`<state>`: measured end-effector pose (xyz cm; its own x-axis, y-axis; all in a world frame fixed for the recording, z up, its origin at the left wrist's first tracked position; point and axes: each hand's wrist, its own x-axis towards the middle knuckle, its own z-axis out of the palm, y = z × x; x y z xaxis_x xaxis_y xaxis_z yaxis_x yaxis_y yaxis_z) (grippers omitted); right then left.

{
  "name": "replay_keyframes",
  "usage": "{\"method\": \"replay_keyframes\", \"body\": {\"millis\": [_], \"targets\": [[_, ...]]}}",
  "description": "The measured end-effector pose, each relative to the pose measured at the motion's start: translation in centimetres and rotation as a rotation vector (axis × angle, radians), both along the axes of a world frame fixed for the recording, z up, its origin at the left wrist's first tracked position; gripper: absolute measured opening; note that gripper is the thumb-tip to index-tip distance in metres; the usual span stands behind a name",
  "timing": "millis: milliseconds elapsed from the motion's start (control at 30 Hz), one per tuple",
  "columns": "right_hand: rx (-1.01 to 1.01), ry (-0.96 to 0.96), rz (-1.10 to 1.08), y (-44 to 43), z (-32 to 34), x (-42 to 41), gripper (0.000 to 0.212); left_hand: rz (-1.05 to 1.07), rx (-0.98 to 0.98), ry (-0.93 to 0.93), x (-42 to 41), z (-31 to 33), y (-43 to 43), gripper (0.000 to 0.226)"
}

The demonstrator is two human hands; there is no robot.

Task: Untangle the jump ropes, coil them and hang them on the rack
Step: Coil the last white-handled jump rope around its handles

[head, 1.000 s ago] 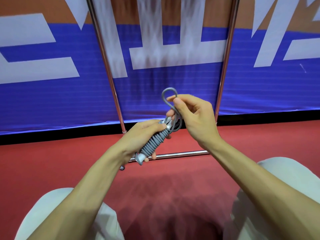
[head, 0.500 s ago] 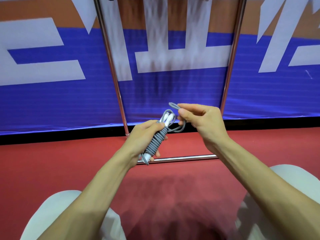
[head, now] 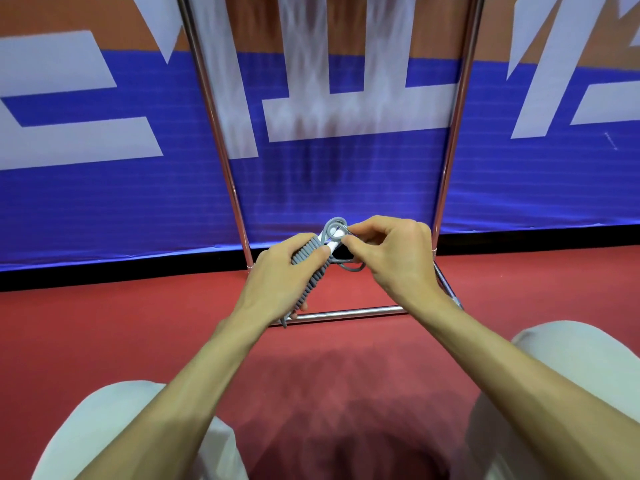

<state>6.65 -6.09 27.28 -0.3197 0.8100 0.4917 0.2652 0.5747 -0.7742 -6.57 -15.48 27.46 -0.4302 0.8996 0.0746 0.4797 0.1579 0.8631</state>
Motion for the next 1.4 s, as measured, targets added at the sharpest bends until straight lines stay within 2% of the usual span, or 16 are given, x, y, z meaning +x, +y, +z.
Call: {"method": "replay_keyframes", "body": {"millis": [100, 267, 333, 467, 533, 600, 833, 967, 1100, 1200, 1300, 1400], "targets": [[0.036, 0.040, -0.013, -0.3, -0.3, -0.1, 0.003, 0.004, 0.018, 0.142, 0.0, -0.2, -0.1, 0.024], [0.007, 0.052, -0.029, -0.6, -0.6, -0.7, 0.007, 0.021, 0.047, 0.127, 0.0, -0.1, -0.2, 0.023], [-0.014, 0.075, -0.019, -0.8, -0.4, -0.8, 0.008, 0.050, 0.062, 0.043, -0.1, 0.0, -0.1, 0.027], [0.016, 0.103, -0.019, -1.0, -0.2, -1.0, 0.009, 0.142, 0.052, -0.223, 0.0, -0.3, 0.3, 0.053], [0.047, 0.081, 0.014, -1.1, -0.2, -1.0, 0.011, 0.164, 0.049, -0.361, 0.1, -0.3, 0.4, 0.057], [0.062, 0.069, 0.041, -1.0, -0.2, -0.9, 0.011, 0.186, 0.057, -0.411, 0.3, -0.3, 0.5, 0.055], [-0.054, 0.118, 0.012, -0.8, 0.2, -0.7, 0.009, 0.208, 0.130, -0.310, 0.9, 0.1, 0.5, 0.044], [-0.159, 0.212, 0.003, -0.7, 0.3, -0.7, 0.011, 0.158, 0.140, -0.180, 1.3, -0.1, 0.5, 0.026], [-0.179, 0.241, 0.044, -0.6, 0.0, -0.9, 0.010, 0.171, 0.151, -0.117, 1.6, -0.6, 0.5, 0.026], [-0.117, 0.168, 0.110, -0.3, -0.3, -0.8, 0.012, 0.209, 0.147, -0.071, 0.8, -0.4, 0.5, 0.030], [-0.188, 0.154, 0.160, 0.2, -0.3, -0.4, 0.021, 0.185, 0.111, 0.074, -0.4, -0.5, 0.5, 0.030], [-0.369, 0.200, 0.236, 0.1, 0.1, -0.2, 0.008, 0.199, 0.021, 0.299, -1.0, -0.6, 0.5, 0.019]]}}
